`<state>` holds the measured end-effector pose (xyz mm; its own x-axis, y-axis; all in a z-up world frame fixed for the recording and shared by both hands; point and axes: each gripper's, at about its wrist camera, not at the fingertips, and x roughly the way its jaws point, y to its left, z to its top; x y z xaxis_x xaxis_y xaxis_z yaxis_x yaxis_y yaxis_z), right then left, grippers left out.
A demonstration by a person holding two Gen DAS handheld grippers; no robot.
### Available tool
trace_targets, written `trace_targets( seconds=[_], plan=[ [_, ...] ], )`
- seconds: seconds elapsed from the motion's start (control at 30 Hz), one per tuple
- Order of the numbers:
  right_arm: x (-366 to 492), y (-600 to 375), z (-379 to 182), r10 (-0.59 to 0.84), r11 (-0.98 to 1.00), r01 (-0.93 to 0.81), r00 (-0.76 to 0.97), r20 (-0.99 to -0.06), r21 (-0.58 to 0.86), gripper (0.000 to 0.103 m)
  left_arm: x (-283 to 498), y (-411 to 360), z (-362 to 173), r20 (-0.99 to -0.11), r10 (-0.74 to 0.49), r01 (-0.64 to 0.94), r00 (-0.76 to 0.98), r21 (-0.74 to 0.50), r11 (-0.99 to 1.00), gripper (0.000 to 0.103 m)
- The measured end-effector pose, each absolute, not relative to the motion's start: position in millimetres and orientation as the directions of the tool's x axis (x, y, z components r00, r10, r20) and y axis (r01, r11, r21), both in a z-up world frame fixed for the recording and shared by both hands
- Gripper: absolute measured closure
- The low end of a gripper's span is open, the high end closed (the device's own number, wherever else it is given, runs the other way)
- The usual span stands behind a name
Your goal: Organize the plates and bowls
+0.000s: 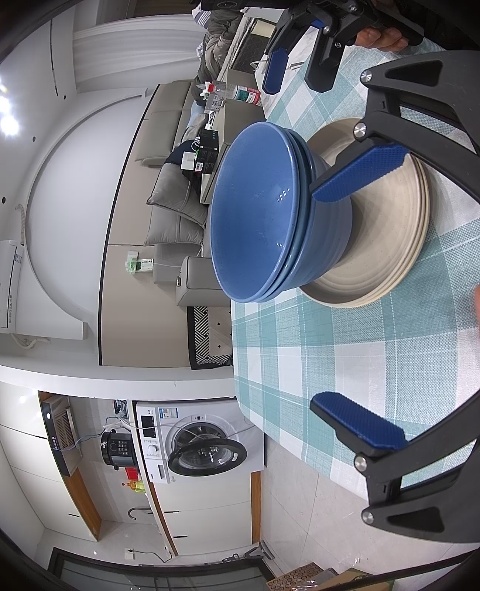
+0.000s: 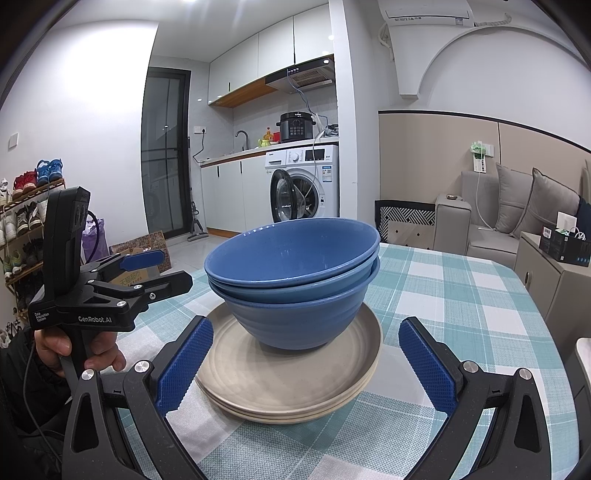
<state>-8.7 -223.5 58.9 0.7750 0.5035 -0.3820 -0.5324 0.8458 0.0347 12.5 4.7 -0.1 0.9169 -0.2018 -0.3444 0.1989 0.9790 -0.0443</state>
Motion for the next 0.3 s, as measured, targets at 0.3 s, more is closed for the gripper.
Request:
trace_targets(
  seconds=[0.3],
  plan=[
    [-9.0, -222.8, 58.3, 0.503, 0.846, -0.533, 0.774, -0.383, 0.035, 0.001, 11.0, 6.0, 4.1, -0.339, -0.202, 0.199, 0.919, -0.044, 0.979, 0.0]
  ],
)
